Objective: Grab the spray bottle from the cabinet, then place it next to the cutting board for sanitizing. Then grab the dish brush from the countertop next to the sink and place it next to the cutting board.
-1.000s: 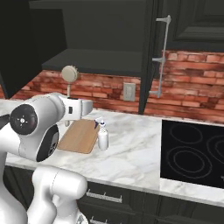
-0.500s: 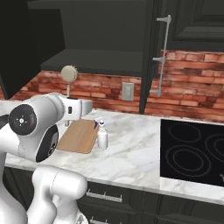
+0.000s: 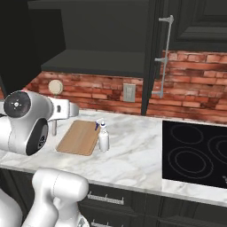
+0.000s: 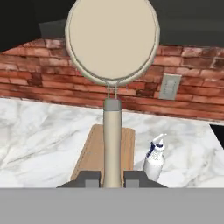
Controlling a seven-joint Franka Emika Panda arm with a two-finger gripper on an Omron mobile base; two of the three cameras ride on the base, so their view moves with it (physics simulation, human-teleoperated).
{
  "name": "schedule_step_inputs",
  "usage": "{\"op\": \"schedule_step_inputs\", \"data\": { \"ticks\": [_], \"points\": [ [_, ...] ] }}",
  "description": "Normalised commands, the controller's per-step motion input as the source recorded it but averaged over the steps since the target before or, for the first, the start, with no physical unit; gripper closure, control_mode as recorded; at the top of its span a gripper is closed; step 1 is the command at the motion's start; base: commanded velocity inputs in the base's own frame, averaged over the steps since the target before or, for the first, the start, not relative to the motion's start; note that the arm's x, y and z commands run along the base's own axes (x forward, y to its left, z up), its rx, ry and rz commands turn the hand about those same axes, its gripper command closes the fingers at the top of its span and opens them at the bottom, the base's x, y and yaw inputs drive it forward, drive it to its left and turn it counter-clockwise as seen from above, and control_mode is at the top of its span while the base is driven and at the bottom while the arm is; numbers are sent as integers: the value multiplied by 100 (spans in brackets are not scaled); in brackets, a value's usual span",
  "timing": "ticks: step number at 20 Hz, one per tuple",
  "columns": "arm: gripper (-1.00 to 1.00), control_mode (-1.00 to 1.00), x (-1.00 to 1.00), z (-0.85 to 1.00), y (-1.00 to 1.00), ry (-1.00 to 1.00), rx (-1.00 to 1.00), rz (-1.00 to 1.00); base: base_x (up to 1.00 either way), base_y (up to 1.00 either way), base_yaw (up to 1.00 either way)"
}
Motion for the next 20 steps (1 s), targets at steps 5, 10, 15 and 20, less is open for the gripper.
{"op": "schedule_step_inputs", "data": {
  "ticks": [5, 10, 15, 20],
  "points": [
    [100, -100, 30, -71, 12, 29, 0, 8, 0, 0, 0],
    [100, -100, 15, -73, 2, 20, 0, 13, 0, 0, 0],
    [100, -100, 46, -61, 38, 8, 0, 7, 0, 0, 0],
    [100, -100, 61, -49, 58, 0, 0, 1, 0, 0, 0]
  ]
}}
